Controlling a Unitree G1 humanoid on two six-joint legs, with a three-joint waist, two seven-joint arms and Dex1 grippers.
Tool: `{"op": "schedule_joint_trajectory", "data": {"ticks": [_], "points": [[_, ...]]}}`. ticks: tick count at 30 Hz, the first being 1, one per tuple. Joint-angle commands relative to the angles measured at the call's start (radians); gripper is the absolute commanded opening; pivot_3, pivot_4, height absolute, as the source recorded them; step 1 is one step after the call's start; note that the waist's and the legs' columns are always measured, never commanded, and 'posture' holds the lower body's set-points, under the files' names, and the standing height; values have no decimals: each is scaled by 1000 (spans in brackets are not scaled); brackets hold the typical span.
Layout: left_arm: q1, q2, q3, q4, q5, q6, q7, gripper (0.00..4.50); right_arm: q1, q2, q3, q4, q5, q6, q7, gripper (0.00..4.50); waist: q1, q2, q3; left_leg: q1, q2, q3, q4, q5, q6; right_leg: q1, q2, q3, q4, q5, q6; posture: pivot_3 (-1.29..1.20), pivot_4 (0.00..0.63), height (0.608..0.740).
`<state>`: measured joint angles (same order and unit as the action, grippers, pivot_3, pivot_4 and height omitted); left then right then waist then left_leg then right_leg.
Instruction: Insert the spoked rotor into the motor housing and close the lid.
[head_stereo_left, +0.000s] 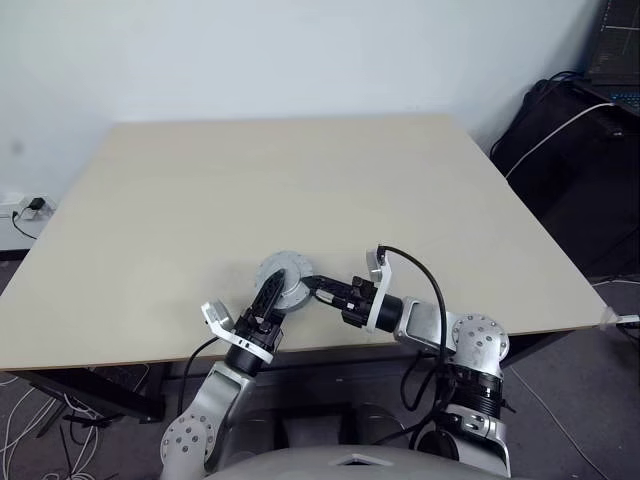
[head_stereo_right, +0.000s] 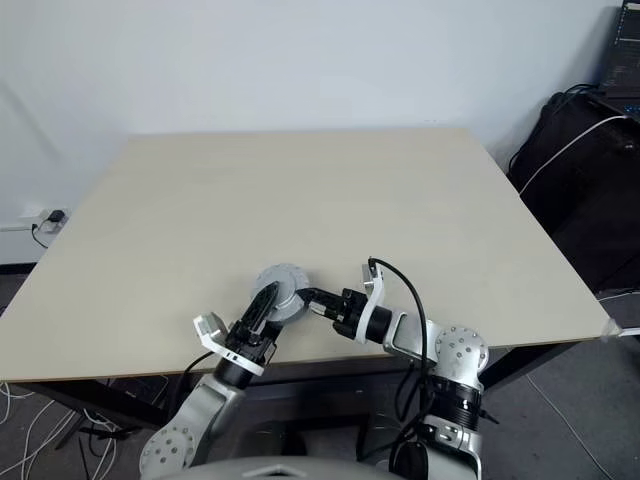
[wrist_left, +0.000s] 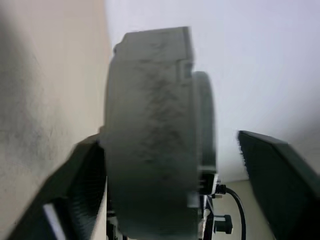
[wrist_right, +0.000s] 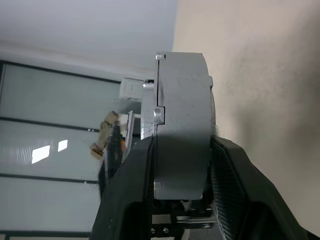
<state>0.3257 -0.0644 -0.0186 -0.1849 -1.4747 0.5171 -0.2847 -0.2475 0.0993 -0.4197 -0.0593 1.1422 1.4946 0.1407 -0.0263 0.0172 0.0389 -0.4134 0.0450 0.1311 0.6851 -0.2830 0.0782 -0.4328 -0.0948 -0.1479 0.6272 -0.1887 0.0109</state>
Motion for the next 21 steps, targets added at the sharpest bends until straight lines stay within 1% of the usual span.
{"op": "schedule_joint_trajectory", "data": {"ticks": [1, 2, 3, 6, 8, 9, 14, 16, 19, 21], "points": [[12, -143, -48, -11, -15, -7, -19, 2635, -3, 3, 5, -45, 62, -19, 8, 1295, 0, 0, 0, 0, 0, 0, 0, 0, 0, 0, 0, 0, 0, 0, 0, 0, 0, 740], [12, -142, -49, -12, -15, -8, -18, 2313, -1, 1, 10, -48, 62, -23, 4, 1295, 0, 0, 0, 0, 0, 0, 0, 0, 0, 0, 0, 0, 0, 0, 0, 0, 0, 740], [11, -141, -49, -13, -17, -10, -18, 2086, 2, -4, 22, -58, 53, -34, 5, 1295, 0, 0, 0, 0, 0, 0, 0, 0, 0, 0, 0, 0, 0, 0, 0, 0, 0, 740], [9, -138, -50, -15, -20, -13, -16, 2086, 14, -23, 66, -93, 16, -82, 13, 1295, 0, 0, 0, 0, 0, 0, 0, 0, 0, 0, 0, 0, 0, 0, 0, 0, 0, 740], [8, -137, -51, -17, -19, -16, -15, 2086, 20, -33, 87, -103, -4, -116, 19, 2013, 0, 0, 0, 0, 0, 0, 0, 0, 0, 0, 0, 0, 0, 0, 0, 0, 0, 740], [8, -137, -51, -18, -19, -18, -14, 2086, 22, -40, 97, -105, -8, -128, 24, 2254, 0, 0, 0, 1, 0, 0, 0, 0, 0, 0, 0, 0, 0, 0, 0, 0, 0, 740], [6, -139, -46, -25, -9, -39, -12, 2086, 25, -82, 139, -115, -39, -183, 36, 3898, 0, 0, 0, 0, 0, 0, 0, 0, 0, 1, 0, 0, 0, 0, 0, 0, 0, 740], [2, -137, -34, -33, 6, -61, -10, 2086, 31, -126, 185, -140, -89, -215, 45, 4500, 0, 0, 0, 1, 0, 0, 0, 0, 0, 1, 0, 0, 0, 0, 0, 0, 0, 740], [-20, -125, -5, -40, 32, -102, 3, 2086, 55, -240, 318, -208, -236, -312, 90, 4500, 2, 0, 0, 0, 0, 0, 0, 0, 0, 1, 0, 0, 0, 0, 0, 0, 0, 740], [-43, -116, 12, -37, 52, -130, 16, 2086, 78, -321, 425, -251, -358, -420, 131, 4500, 3, -1, 0, 1, 0, 0, 1, 0, 0, 1, 0, 0, -1, 0, 0, 0, 0, 740]]}}
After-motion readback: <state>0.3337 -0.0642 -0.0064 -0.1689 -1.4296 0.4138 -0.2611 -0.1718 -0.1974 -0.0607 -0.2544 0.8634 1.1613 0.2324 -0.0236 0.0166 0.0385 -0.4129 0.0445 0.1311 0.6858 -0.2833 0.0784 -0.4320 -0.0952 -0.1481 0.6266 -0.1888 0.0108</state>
